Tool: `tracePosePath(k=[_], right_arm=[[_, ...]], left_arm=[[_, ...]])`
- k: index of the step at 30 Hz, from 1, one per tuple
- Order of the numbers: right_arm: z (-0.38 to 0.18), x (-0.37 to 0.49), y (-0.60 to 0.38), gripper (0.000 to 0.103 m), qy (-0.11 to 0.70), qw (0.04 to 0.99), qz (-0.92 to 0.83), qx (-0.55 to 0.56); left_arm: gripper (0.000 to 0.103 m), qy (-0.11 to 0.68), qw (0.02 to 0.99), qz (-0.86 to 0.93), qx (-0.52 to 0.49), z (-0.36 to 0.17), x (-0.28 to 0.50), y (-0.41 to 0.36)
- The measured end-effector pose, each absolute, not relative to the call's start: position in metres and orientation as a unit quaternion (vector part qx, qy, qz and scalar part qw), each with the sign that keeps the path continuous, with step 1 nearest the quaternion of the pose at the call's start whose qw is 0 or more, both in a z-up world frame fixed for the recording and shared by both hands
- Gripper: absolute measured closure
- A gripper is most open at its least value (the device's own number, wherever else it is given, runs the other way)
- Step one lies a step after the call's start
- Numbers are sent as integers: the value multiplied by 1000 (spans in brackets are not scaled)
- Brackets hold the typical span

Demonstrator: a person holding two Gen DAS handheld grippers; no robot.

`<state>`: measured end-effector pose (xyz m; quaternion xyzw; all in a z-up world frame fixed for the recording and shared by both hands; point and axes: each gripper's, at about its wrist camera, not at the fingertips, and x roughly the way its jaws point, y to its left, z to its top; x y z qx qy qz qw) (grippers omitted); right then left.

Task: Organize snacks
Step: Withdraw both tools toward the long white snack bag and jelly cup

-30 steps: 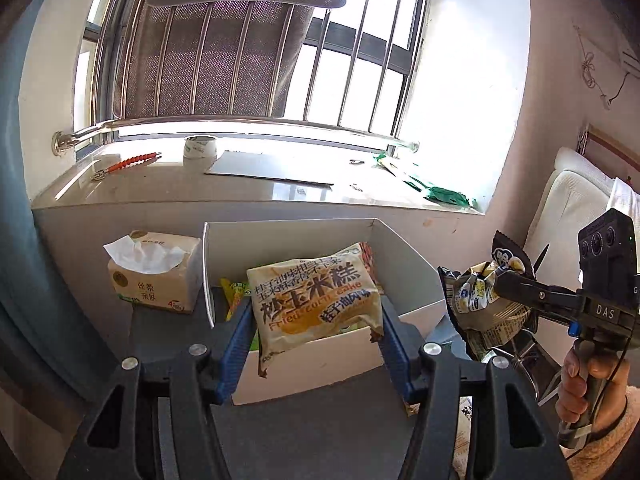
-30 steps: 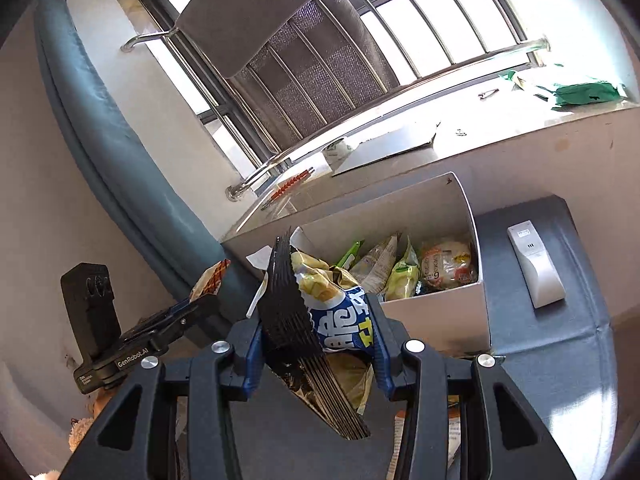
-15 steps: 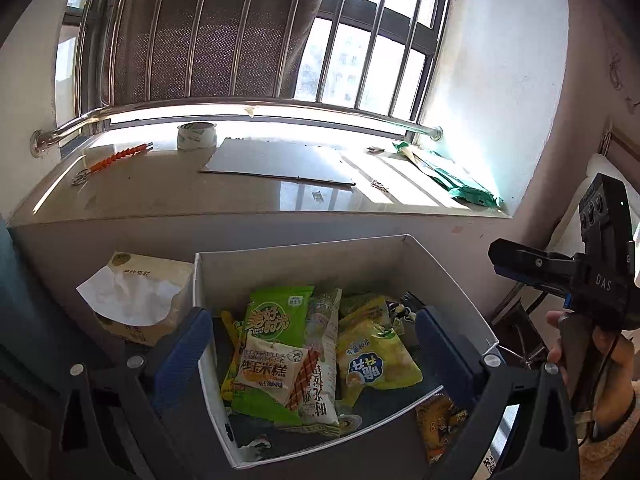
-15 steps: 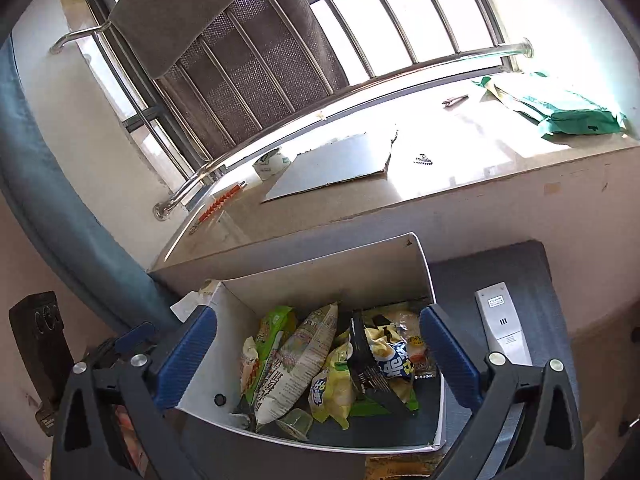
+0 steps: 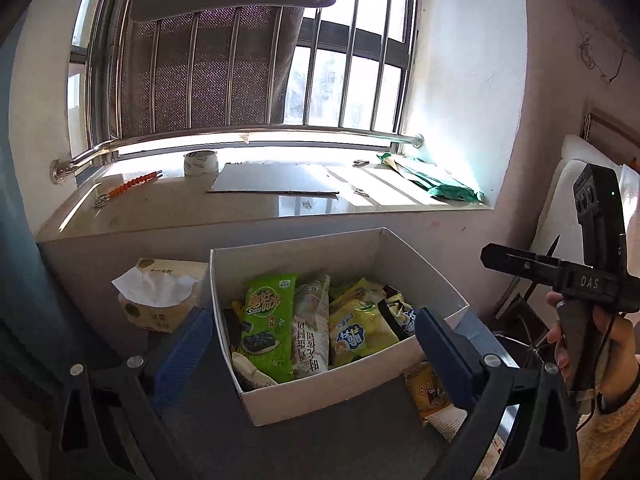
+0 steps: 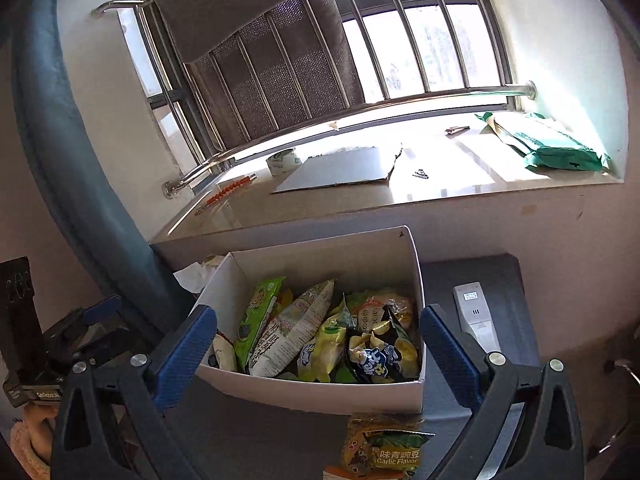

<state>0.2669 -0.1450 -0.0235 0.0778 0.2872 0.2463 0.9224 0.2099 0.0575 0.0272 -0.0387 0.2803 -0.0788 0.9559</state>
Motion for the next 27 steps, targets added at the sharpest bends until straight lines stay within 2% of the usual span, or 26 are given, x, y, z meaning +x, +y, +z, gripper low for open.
tracePosePath(k=[6,12,22,27], right_arm=[[-31,214,-162,0,283,928,235,55],[-59,159,-163,0,289,928,235,16],[-150,89,-165,0,353,912,206,-10],[-177,72,-167,0,385,902,193,-14]], left_arm=[[0,254,961,-108,-25,19,154,29],[0,264,956,-124,-16,-6,111,5],[0,346,927,-126,-70,-80,65,-7],[0,353,922,-128,-94,-91,56,-3]])
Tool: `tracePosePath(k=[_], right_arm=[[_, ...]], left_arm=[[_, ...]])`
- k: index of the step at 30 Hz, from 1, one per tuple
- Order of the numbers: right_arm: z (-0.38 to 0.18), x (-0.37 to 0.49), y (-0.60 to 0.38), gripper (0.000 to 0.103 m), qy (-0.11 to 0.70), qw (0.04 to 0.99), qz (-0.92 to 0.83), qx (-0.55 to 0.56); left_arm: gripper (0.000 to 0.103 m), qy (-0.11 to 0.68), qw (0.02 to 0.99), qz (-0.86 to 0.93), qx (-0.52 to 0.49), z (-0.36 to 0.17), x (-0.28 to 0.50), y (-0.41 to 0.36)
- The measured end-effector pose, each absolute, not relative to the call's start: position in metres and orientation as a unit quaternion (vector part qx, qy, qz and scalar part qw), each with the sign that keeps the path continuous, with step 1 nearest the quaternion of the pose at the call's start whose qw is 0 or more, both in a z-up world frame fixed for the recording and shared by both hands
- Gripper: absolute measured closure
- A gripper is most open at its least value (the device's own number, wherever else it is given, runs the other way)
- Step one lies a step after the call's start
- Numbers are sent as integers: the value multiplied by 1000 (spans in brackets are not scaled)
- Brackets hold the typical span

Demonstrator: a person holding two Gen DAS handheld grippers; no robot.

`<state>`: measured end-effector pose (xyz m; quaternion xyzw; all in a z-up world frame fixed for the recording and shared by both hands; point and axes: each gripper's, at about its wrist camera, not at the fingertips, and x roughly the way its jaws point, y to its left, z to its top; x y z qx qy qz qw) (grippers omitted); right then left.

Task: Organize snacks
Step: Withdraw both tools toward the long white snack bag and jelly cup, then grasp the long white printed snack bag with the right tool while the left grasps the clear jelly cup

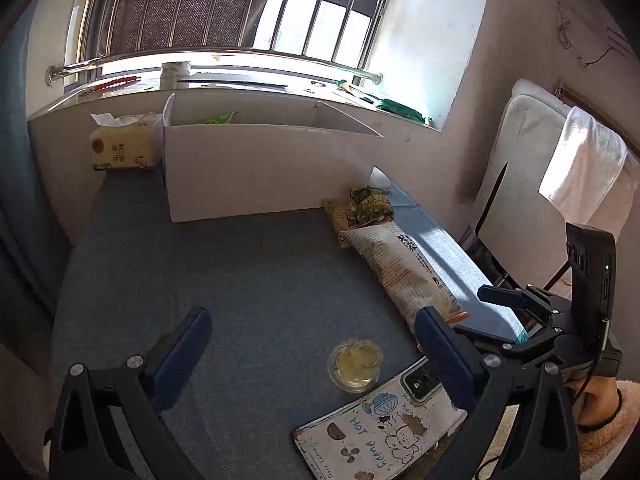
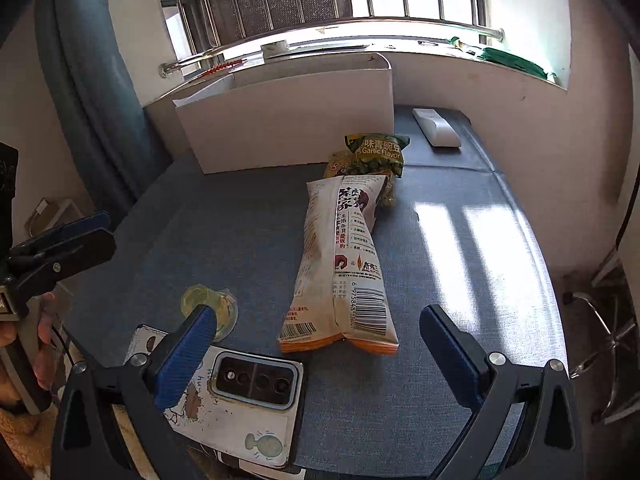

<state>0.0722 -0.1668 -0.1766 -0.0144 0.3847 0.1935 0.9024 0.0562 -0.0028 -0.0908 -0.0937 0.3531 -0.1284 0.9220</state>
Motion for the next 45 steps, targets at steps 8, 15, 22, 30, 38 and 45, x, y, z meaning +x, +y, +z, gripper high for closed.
tracePosePath(k=[8,15,22,30,38,45], right_arm=[[-181,90,-166,0,397,900,176,-32],[-190,128,-137,0,404,894,158,-114],[-200,156,-121,0,428,879,157,-139],[-199,156,-126,59,435,874,176,-123],[-182,140,-150,59,420,884,191,-76],[-162,112,-173,59,388,901,188,-45]], left_arm=[[0,361,918,-132,-95,-97,52,-2],[0,371,914,-143,-80,-101,51,-9],[0,376,911,-152,-72,-104,54,-17],[0,385,907,-158,-67,-109,56,-22],[0,409,893,-184,-38,-120,64,-41],[1,440,877,-193,-14,-141,82,-61]])
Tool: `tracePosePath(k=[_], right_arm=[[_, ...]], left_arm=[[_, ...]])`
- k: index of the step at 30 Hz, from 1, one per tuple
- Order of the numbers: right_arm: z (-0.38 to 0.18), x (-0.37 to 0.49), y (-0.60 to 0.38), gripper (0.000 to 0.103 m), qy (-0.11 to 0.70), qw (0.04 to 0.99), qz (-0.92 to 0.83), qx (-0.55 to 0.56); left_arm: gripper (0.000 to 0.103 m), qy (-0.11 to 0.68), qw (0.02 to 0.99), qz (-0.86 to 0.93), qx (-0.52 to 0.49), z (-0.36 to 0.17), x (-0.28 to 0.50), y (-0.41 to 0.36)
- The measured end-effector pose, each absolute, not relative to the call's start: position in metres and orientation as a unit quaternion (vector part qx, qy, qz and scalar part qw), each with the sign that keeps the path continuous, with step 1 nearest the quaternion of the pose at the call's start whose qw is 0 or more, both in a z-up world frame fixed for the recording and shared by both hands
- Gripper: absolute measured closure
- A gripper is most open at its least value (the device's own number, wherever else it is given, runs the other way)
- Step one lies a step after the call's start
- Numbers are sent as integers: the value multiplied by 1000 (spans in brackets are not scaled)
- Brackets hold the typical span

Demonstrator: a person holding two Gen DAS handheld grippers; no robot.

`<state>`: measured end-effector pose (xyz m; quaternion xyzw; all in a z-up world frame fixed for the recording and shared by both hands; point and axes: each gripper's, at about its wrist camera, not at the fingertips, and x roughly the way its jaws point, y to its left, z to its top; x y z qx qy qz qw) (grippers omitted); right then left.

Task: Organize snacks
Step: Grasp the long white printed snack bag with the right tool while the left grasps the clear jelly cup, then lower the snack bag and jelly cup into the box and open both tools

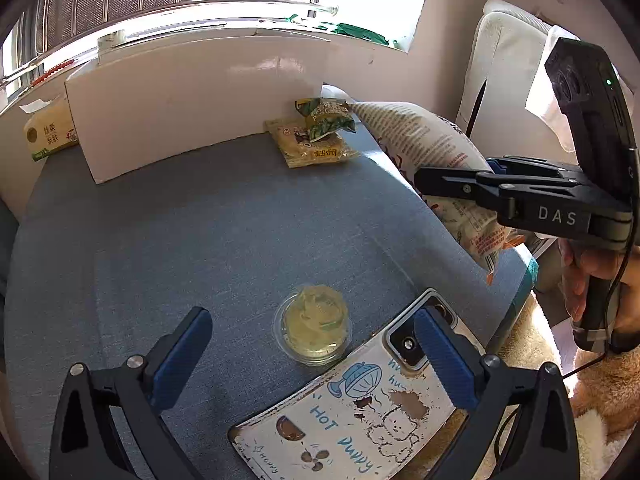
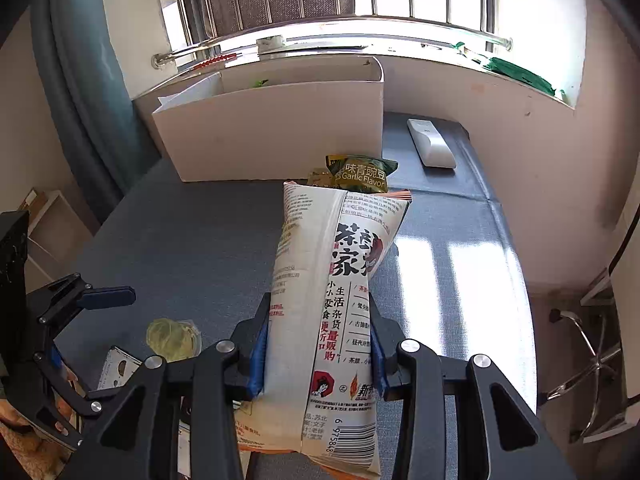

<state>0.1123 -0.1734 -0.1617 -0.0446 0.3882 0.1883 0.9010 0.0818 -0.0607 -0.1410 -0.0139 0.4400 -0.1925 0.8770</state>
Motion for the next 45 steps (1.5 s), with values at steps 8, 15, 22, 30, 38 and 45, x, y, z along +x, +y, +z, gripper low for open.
tracePosePath(k=[8,15,22,30,38,45], right_arm=[[-165,101,-191,59,389,901,194,-9],[-166,98,-190,59,386,899,206,0],[-149,116,-178,59,369,892,258,36],[-84,182,-148,59,314,903,291,34],[-50,289,-111,59,317,911,260,28],[-58,348,-95,52,345,911,225,0]], left_arm=[[62,454,872,-185,-2,-151,90,-65],[63,417,892,-170,-38,-133,84,-42],[63,346,926,-131,-69,-87,95,0],[63,269,952,-120,-84,-19,168,45],[63,281,949,-102,-97,12,275,70],[61,336,937,-60,-70,-16,324,71]])
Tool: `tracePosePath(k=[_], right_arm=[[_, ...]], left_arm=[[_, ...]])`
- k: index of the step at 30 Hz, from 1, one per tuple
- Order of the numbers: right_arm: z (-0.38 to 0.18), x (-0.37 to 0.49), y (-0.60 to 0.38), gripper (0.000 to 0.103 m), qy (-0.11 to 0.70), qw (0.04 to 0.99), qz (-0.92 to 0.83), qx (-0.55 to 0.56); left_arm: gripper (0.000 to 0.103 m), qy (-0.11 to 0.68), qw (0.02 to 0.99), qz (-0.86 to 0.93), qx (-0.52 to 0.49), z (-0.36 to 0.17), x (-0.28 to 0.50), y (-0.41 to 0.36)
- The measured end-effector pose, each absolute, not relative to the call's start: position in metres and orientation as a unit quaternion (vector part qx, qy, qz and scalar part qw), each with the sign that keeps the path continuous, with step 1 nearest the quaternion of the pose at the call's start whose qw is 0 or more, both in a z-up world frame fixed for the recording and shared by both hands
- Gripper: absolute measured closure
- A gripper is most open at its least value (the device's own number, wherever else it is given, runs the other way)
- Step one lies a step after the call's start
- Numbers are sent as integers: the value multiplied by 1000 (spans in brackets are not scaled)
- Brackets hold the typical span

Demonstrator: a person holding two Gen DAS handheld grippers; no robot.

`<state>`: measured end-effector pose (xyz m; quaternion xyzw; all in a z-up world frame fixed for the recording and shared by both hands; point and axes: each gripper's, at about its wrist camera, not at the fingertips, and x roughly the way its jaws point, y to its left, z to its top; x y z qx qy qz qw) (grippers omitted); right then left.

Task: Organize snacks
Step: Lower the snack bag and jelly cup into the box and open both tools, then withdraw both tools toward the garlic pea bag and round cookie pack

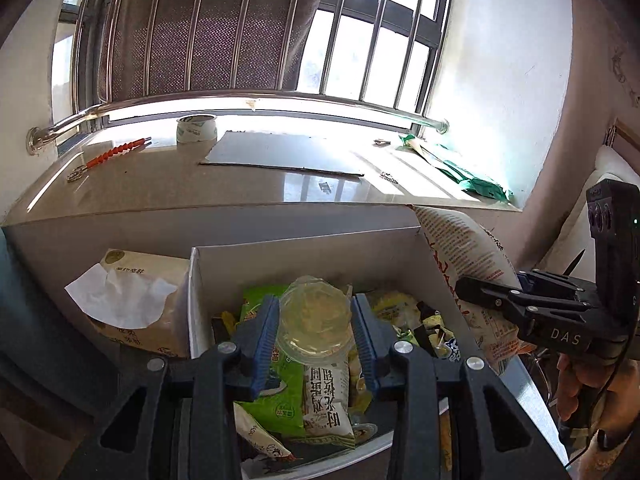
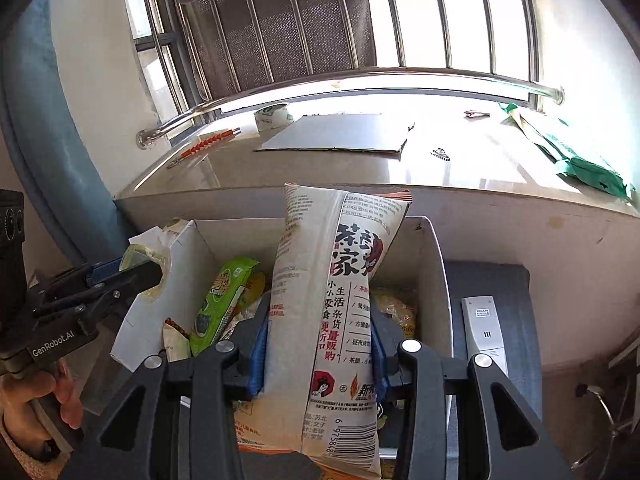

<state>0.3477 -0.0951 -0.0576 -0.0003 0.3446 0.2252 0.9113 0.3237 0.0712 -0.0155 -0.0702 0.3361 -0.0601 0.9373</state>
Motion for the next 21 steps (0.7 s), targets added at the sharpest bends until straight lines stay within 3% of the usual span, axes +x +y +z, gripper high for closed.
tracePosePath(k=[1,2,3,13,21], right_arm=[[-59,353,-96,43,351,909,224,3],[-60,358,-98,13,359,907,219,11],[-61,360,-100,0,364,906,215,20],[-45,318,-105,0,319,920,225,18],[-47,228,-123,0,288,921,261,11]], left_arm=[[44,348,932,-63,-75,-20,326,73],[14,353,930,-60,-83,-22,326,76],[1,349,931,-55,-91,-22,324,80],[0,329,939,-49,-85,0,292,84],[0,279,955,-78,-69,16,217,66]])
